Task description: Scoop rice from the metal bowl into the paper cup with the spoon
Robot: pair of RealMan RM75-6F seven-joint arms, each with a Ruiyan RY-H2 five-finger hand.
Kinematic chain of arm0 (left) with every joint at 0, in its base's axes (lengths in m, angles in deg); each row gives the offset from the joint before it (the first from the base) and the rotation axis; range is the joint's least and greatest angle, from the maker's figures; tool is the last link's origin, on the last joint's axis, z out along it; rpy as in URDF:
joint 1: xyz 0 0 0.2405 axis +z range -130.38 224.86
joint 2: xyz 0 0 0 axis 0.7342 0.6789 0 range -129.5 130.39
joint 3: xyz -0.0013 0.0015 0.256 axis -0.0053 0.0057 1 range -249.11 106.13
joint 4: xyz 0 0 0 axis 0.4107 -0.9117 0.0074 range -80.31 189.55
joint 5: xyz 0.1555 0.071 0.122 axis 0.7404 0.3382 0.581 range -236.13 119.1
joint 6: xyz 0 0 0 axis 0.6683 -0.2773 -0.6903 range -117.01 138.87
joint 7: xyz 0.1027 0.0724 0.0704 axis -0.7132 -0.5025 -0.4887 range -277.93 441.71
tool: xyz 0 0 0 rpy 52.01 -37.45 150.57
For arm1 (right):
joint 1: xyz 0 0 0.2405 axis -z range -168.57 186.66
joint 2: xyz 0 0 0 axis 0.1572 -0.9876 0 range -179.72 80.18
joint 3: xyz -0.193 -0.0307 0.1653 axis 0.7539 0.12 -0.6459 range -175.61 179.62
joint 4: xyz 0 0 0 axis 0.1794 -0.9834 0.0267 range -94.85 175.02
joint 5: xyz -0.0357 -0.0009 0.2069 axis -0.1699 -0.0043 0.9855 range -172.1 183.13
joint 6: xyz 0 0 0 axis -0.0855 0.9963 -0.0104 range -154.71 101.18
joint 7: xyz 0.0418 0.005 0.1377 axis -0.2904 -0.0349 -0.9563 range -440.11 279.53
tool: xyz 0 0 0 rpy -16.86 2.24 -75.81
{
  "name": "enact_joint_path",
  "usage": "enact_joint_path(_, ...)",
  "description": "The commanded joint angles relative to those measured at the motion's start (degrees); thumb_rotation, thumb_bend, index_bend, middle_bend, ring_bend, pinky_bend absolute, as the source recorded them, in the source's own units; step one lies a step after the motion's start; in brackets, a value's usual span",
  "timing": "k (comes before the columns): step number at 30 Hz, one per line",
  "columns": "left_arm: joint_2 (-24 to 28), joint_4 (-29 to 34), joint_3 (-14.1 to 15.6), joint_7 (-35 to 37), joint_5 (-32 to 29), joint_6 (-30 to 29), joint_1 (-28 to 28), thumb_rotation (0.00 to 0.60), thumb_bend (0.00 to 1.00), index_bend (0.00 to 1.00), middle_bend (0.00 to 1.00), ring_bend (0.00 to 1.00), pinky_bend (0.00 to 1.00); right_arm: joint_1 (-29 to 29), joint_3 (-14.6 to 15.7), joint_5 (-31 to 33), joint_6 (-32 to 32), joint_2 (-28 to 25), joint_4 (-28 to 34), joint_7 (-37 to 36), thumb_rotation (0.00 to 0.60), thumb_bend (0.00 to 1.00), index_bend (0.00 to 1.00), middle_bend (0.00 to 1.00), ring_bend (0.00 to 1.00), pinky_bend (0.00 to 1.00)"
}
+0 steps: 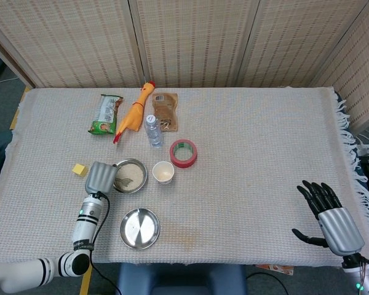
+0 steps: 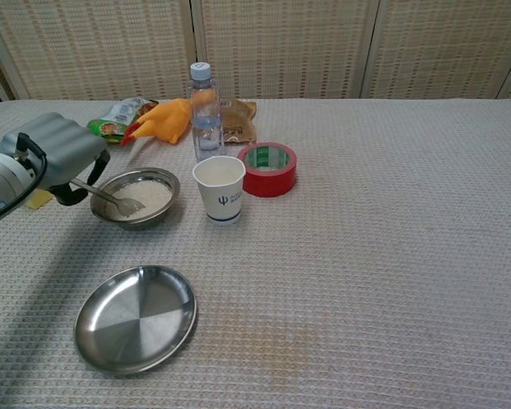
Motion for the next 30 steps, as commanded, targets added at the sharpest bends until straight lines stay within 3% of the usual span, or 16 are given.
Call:
enact_joint_path(1, 1.7, 2.4, -1.1, 2.4, -2.6, 1.7, -0.2, 0.6, 0.4, 0.74, 1.0, 1.0, 1.0, 0.0, 0.0, 0.1, -0.1, 0.0, 0.0, 0.0, 0.46, 0.11, 0.0, 0.0, 0.0, 0.0)
enact_joint_path(15, 6.1, 5.5, -2.8, 10.6, -5.6, 3.4, -1.1, 0.6, 0.4, 0.76, 1.0, 1.0, 1.0, -0.1, 0.0, 0.3, -0.5, 0.0, 0.1, 0.4, 0.459, 0.11, 0.0, 0.0, 0.0, 0.0)
enact_joint_path(30, 11.5, 9.8, -6.3, 16.2, -16.2, 8.1, -4.9, 0.6, 0.4, 0.76, 1.0, 1.0, 1.0, -0.4, 0.0, 0.8, -1.5, 0.2, 0.2, 0.9, 0.46, 0.11, 0.0, 0.0, 0.0, 0.0)
